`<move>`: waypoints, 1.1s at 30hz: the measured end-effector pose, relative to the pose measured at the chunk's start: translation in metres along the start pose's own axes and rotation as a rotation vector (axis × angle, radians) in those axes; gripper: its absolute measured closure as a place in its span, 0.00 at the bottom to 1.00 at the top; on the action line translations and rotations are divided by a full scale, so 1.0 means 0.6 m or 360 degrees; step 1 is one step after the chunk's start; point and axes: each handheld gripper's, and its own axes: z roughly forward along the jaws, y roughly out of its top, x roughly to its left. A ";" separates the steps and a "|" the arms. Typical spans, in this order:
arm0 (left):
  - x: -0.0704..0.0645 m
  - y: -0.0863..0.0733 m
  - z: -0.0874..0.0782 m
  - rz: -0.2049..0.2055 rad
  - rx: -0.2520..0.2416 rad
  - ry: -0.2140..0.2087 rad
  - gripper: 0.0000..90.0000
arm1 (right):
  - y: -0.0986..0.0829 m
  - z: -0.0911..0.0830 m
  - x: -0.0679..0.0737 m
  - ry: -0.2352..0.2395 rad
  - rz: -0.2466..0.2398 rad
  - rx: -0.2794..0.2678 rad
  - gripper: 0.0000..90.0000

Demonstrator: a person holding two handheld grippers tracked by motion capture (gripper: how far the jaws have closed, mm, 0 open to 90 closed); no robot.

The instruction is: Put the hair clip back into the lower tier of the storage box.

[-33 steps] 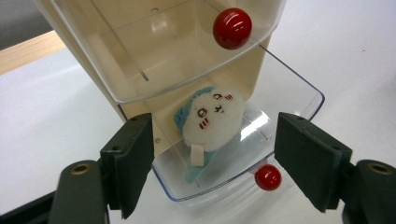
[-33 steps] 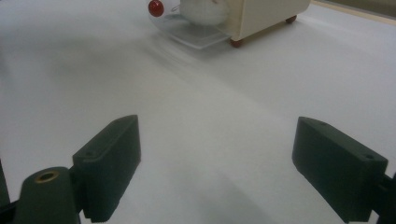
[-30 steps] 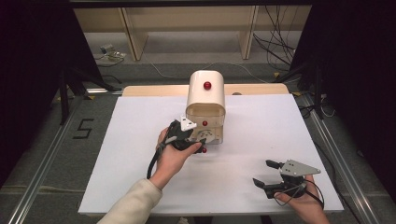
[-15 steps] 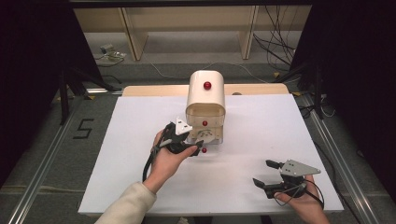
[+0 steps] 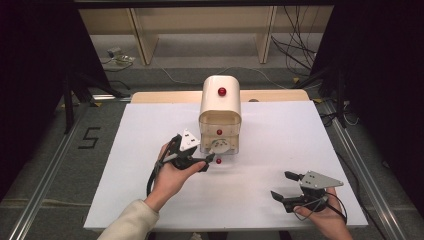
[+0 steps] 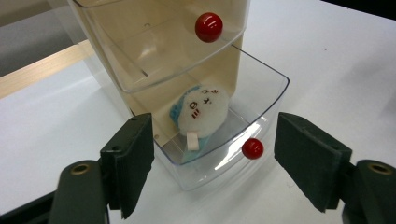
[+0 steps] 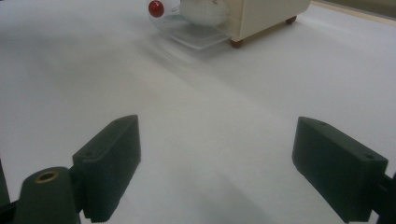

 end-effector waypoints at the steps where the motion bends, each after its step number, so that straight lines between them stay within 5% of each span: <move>1: 0.001 -0.003 -0.002 0.0007 -0.0005 -0.0006 0.32 | 0.000 0.000 0.000 0.0000 -0.0001 0.0001 0.18; 20: 0.015 -0.073 -0.039 0.0083 -0.0046 -0.0139 0.30 | 0.000 0.001 0.001 0.0002 0.0004 0.0006 0.18; 33: 0.034 -0.130 -0.069 0.0030 -0.0019 -0.0105 0.30 | 0.000 0.001 0.001 0.0001 -0.0010 0.0008 0.20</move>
